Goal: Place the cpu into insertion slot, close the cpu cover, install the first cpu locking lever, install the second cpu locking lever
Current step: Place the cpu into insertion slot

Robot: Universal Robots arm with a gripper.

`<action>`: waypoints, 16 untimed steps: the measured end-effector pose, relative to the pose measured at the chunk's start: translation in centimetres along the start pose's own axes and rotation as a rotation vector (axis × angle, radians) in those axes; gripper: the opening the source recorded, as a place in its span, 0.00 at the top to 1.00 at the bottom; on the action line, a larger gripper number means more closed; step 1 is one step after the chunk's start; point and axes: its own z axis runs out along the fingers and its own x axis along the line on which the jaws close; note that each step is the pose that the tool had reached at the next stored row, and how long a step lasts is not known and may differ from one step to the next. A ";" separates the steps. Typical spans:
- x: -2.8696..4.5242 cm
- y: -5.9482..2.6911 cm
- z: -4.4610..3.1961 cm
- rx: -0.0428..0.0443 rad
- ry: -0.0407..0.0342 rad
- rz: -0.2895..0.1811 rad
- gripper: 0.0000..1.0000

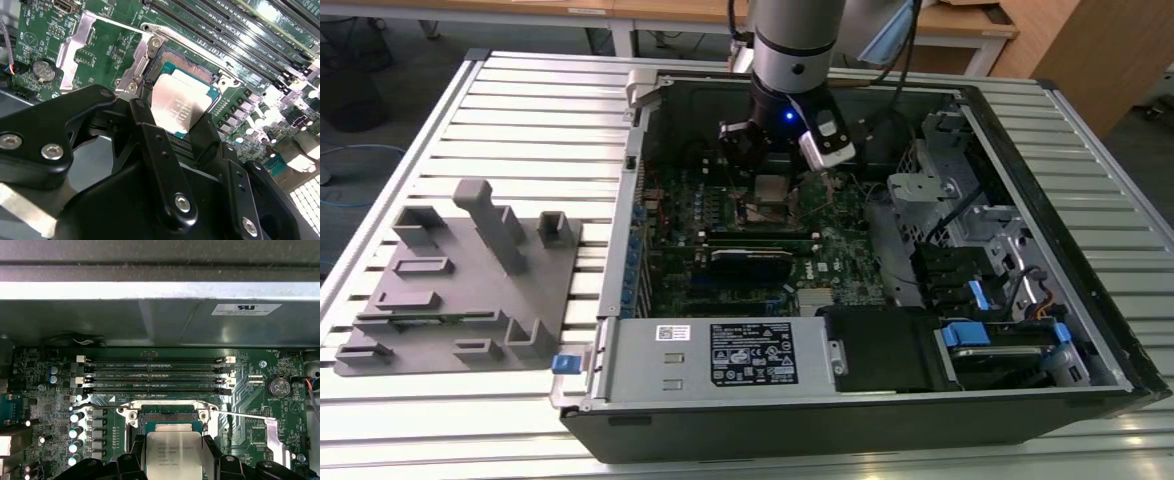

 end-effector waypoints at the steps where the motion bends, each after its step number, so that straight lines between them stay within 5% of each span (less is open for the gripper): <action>1: 0.00 0.00 0.00 0.0001 0.0000 0.000 0.46; 8: 0.00 0.00 0.03 0.0000 -0.0003 0.003 0.46; 16: 0.00 -0.01 0.07 0.0028 -0.0110 0.115 0.46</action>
